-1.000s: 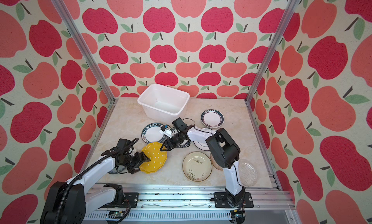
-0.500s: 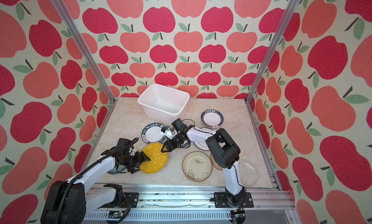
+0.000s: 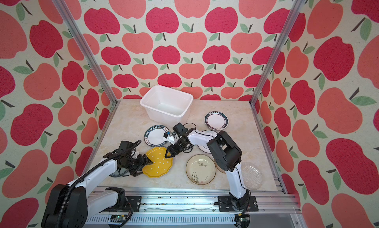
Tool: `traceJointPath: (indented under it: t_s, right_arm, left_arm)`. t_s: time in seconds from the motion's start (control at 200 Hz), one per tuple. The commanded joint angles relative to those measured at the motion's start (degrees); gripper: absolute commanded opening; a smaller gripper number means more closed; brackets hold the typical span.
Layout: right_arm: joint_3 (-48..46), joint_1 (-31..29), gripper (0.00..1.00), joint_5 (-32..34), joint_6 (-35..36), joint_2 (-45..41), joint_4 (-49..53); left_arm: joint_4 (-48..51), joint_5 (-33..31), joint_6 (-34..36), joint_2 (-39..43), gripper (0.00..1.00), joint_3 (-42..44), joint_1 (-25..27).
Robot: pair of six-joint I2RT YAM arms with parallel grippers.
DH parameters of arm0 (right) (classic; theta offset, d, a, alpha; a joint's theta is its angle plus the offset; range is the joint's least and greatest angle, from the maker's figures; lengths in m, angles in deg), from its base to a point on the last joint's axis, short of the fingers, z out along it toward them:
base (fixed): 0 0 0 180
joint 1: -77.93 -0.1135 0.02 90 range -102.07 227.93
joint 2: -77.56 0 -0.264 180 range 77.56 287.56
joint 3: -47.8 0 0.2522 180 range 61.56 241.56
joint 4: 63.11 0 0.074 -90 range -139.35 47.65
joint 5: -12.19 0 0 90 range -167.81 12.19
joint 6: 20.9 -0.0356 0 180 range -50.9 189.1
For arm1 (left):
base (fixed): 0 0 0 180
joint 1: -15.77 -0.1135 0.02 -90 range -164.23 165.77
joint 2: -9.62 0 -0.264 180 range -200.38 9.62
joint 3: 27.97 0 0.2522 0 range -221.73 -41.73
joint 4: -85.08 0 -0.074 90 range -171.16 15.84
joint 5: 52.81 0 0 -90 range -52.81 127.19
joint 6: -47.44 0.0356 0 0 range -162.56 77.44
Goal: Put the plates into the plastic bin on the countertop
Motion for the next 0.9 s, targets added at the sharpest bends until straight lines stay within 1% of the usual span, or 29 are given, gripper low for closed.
traceJointPath:
  t_s: [0.0,0.065,0.21,0.295,0.325,0.4,0.45,0.545,0.725,0.845,0.895]
  right_arm:
    - [0.2,-3.2,0.57,-7.5,0.6,-1.3,-1.0]
    - [-0.3,-3.2,0.55,-7.1,0.3,-1.9,-1.0]
    - [0.1,-3.2,0.4,-6.7,0.3,-2.2,0.6]
    - [0.6,-3.4,0.35,-6.2,0.5,-2.1,1.9]
    - [0.6,-3.4,0.32,-6.1,0.5,-2.1,2.0]
    - [0.6,-3.5,0.3,-5.4,0.3,-2.1,2.3]
    - [0.7,-3.7,0.24,-4.9,0.3,-2.2,2.5]
    - [0.8,-3.8,0.18,-3.5,0.1,-2.4,2.8]
    - [1.5,-4.0,0.1,-1.1,-0.6,-2.6,3.9]
    - [1.2,-3.9,0.0,-0.2,-1.0,-3.6,4.5]
    - [0.8,-3.7,0.0,0.0,-1.3,-4.3,4.6]
  left_arm:
    - [-6.1,4.0,1.1,2.9,0.73,-1.3,-0.1]
    - [-5.4,3.7,1.3,4.3,0.72,-1.2,-0.1]
    - [-5.0,2.7,1.3,7.3,0.71,0.0,-0.2]
    - [-5.1,2.4,0.6,9.1,0.71,1.4,-0.3]
    - [-5.1,2.3,0.3,9.8,0.71,1.8,-0.3]
    - [-5.0,2.1,-0.5,11.3,0.71,2.8,-0.3]
    - [-5.0,1.9,-0.9,12.3,0.71,3.4,-0.2]
    - [-4.9,1.6,-1.4,13.9,0.71,4.3,-0.2]
    - [-4.8,1.5,-1.1,14.2,0.72,4.1,-0.3]
    - [-5.2,1.1,-1.1,14.1,0.73,4.2,-0.2]
    - [-5.4,0.9,-0.9,14.0,0.73,4.1,-0.3]
